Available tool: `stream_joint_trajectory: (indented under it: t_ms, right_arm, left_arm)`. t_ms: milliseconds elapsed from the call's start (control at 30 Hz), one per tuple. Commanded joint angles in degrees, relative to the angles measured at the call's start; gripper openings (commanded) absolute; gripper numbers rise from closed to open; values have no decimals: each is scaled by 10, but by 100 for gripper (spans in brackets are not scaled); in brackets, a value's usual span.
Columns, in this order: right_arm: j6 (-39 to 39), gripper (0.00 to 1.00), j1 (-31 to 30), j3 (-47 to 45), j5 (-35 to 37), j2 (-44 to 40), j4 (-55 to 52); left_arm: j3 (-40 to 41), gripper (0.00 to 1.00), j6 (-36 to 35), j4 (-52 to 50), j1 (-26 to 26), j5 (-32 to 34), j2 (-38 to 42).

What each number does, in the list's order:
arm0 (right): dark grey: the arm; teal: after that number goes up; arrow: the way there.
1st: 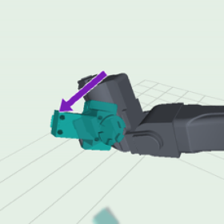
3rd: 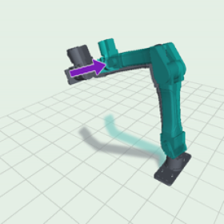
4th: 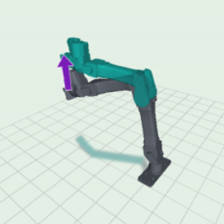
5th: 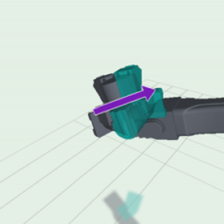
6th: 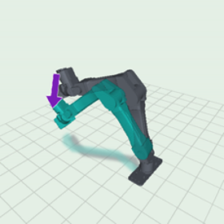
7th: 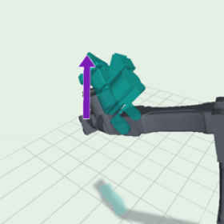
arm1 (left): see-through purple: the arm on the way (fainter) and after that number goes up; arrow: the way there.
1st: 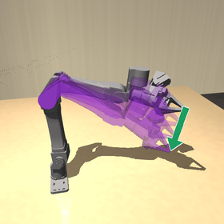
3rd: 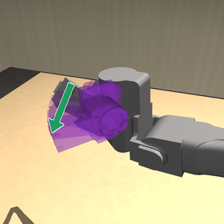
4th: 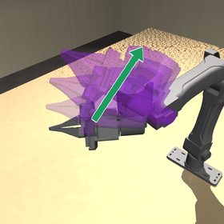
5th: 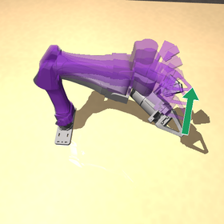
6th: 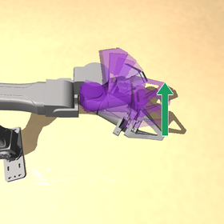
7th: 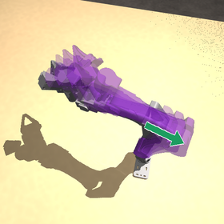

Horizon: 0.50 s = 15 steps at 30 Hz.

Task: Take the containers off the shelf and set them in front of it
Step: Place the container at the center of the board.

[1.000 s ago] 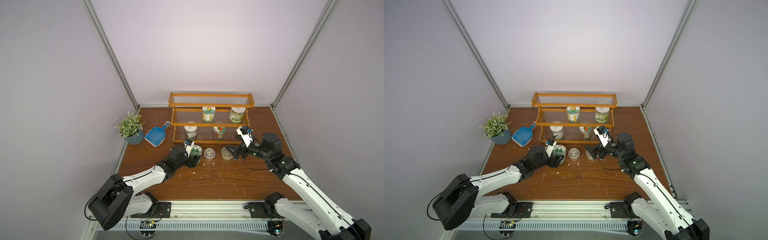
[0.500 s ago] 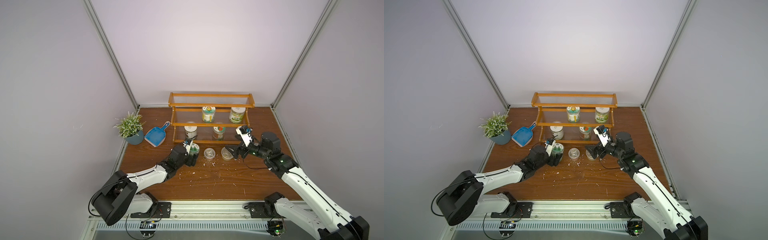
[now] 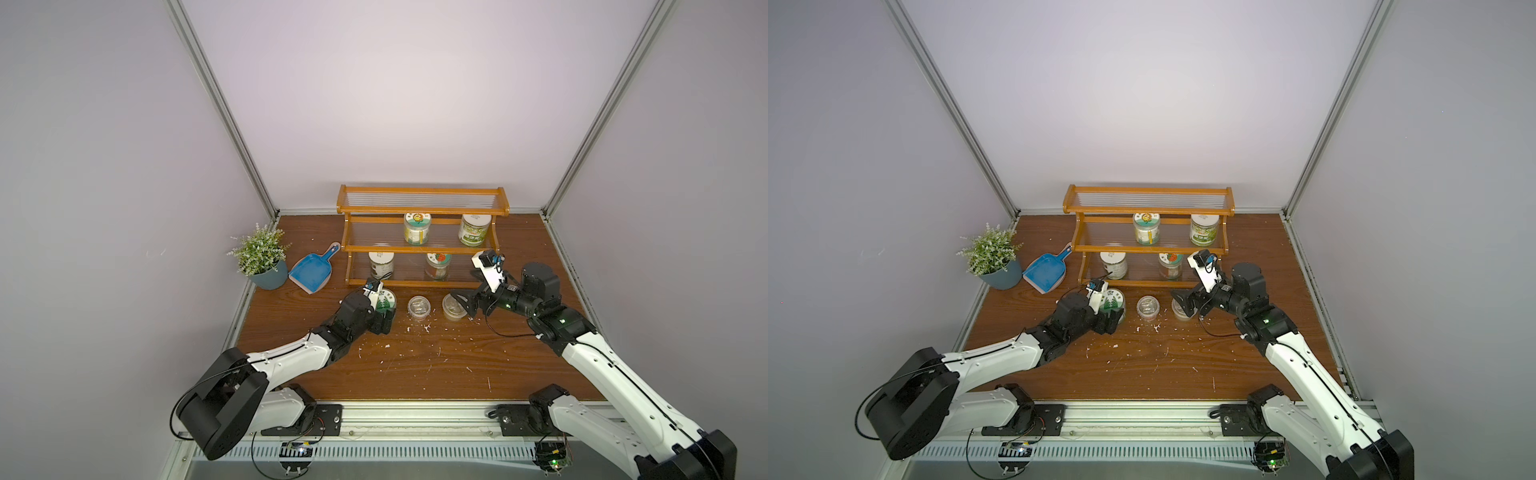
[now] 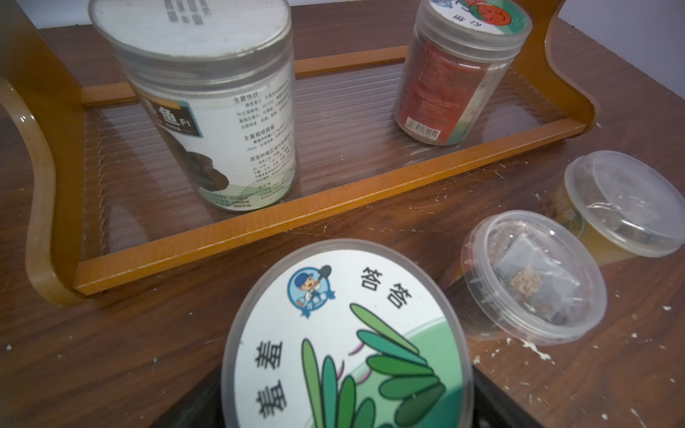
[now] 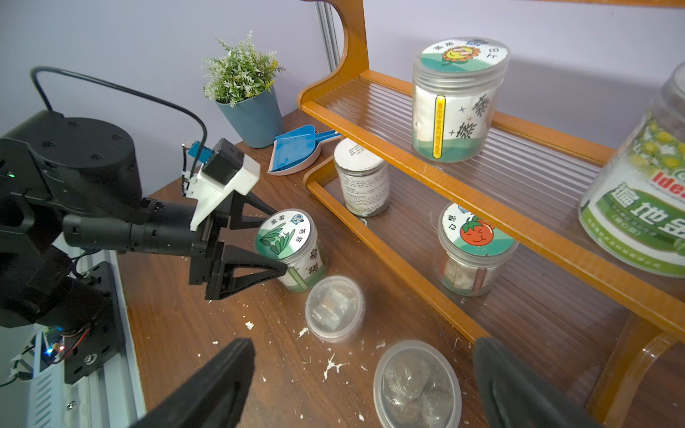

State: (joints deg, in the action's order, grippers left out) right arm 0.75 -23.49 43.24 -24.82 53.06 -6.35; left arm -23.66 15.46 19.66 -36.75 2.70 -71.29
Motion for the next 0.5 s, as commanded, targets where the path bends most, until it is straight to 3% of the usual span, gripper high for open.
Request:
stream_joint_trajectory:
  t_ms: [0,467]
  right_arm:
    - [7,99,3,6,-17,-2,23]
    - [-2,99,6,5,-28,2,28]
  left_arm:
    - [0,95,6,-16,-4,14,11]
    - [-56,99,20,-105,-4,-8,110]
